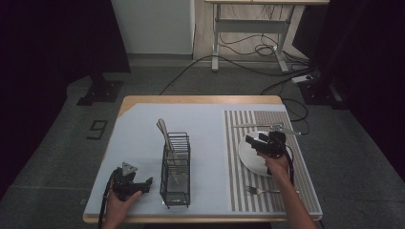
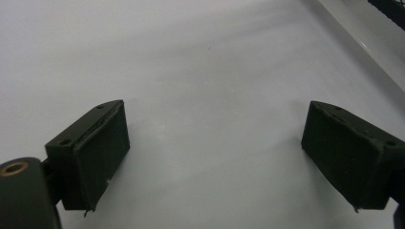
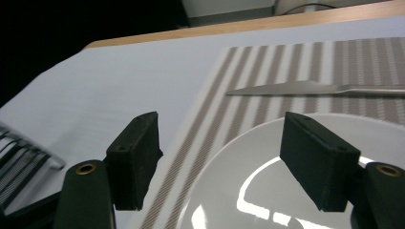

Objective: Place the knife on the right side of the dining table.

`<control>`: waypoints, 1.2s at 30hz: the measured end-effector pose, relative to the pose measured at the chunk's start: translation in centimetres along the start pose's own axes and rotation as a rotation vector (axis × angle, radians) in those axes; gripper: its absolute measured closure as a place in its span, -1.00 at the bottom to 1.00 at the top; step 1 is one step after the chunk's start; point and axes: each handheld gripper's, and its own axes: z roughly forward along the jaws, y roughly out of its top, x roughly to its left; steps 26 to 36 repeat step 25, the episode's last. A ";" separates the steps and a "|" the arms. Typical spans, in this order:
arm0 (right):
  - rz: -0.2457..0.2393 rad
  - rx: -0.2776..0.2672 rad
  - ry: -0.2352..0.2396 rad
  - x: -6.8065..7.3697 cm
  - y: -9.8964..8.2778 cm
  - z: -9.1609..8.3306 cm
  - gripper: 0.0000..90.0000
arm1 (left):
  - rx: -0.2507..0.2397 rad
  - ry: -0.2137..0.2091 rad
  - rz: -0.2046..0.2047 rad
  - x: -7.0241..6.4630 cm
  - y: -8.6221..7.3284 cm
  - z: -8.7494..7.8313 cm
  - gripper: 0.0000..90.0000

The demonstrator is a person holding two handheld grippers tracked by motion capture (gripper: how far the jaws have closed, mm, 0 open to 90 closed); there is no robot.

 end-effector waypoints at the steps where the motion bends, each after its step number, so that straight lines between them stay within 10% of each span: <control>1: -0.006 -0.001 0.013 0.4 -0.3 -0.2 -0.34 | 0.000 0.000 0.000 0.0 0.0 0.0 -0.81; 16: -0.143 0.051 0.168 7.2 -4.6 -0.5 -0.30 | 0.000 0.000 0.000 0.0 0.0 0.0 -0.81; 36: -0.145 0.061 0.166 7.3 -5.0 -0.3 -0.30 | 0.000 0.000 0.000 0.0 0.0 0.0 -0.81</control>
